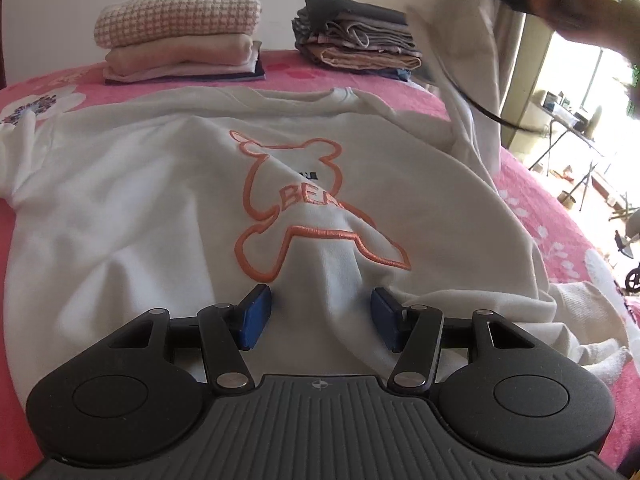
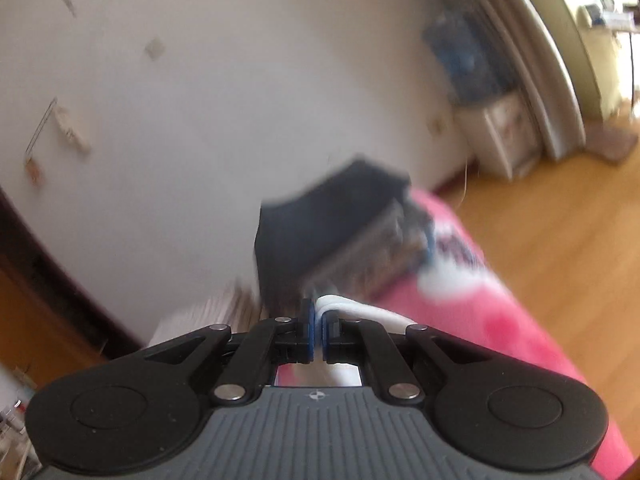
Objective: Fold clothes
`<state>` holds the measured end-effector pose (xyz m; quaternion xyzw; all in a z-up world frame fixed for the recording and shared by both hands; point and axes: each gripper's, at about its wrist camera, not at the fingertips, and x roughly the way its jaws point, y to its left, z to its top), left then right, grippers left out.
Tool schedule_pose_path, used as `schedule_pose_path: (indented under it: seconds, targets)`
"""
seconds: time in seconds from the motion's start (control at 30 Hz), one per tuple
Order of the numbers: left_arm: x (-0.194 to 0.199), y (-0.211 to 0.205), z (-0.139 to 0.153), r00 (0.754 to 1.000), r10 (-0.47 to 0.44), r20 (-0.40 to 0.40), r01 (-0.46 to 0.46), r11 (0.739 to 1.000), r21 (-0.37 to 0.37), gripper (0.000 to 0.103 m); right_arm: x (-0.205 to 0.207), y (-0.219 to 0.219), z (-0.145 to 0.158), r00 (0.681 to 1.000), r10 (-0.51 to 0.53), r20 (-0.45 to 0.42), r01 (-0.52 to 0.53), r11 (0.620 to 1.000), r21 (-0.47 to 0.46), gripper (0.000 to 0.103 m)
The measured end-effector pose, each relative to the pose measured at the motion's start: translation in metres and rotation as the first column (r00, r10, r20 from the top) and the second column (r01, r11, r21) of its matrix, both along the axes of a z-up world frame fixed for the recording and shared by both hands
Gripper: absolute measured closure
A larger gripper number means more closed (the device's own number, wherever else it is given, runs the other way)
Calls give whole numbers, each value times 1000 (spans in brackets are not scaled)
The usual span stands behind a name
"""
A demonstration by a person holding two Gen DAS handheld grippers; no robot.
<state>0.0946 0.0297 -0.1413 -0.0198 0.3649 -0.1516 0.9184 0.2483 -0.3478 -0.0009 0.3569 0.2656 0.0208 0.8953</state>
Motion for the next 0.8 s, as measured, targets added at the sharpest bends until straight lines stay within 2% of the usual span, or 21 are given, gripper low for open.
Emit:
schedule_pose_path:
  seconds: [0.17, 0.2, 0.23, 0.27, 0.3, 0.37, 0.4, 0.53, 0.67, 0.8]
  targets:
    - [-1, -1, -3, 1000, -12, 18, 12, 1000, 4, 45, 87, -9, -4, 995, -89, 49, 91, 995, -44, 96]
    - [-1, -2, -3, 1000, -15, 23, 15, 1000, 9, 45, 97, -12, -13, 995, -98, 14, 99, 994, -40, 90]
    - [-1, -3, -4, 999, -19, 29, 19, 1000, 17, 45, 100, -15, -28, 993, -99, -63, 98, 995, -25, 73]
    - [-2, -5, -4, 999, -23, 34, 22, 999, 25, 45, 104, -18, -44, 985, -99, -139, 98, 995, -11, 65]
    - [-2, -5, -4, 999, -25, 38, 24, 999, 29, 45, 108, -21, -60, 972, -97, -214, 100, 995, 4, 60]
    - [-1, -6, -4, 999, -24, 37, 23, 999, 29, 45, 97, -28, -80, 948, -94, -305, 108, 994, 27, 60]
    - [-1, -5, -3, 999, -24, 36, 23, 999, 27, 44, 87, -30, -85, 941, -92, -325, 110, 993, 37, 60]
    - [-1, -2, 1, 999, -18, 27, 18, 1000, 16, 45, 12, -37, -73, 949, -37, -314, 53, 998, 41, 57]
    - [-6, 3, 13, 999, -15, 38, 16, 1000, -17, 45, -88, -38, -48, 954, 61, -294, -45, 997, 60, 56]
    - [-12, 17, 31, 997, 1, 79, 2, 999, -36, 45, -196, -21, -25, 952, 136, -274, -114, 989, 97, 55]
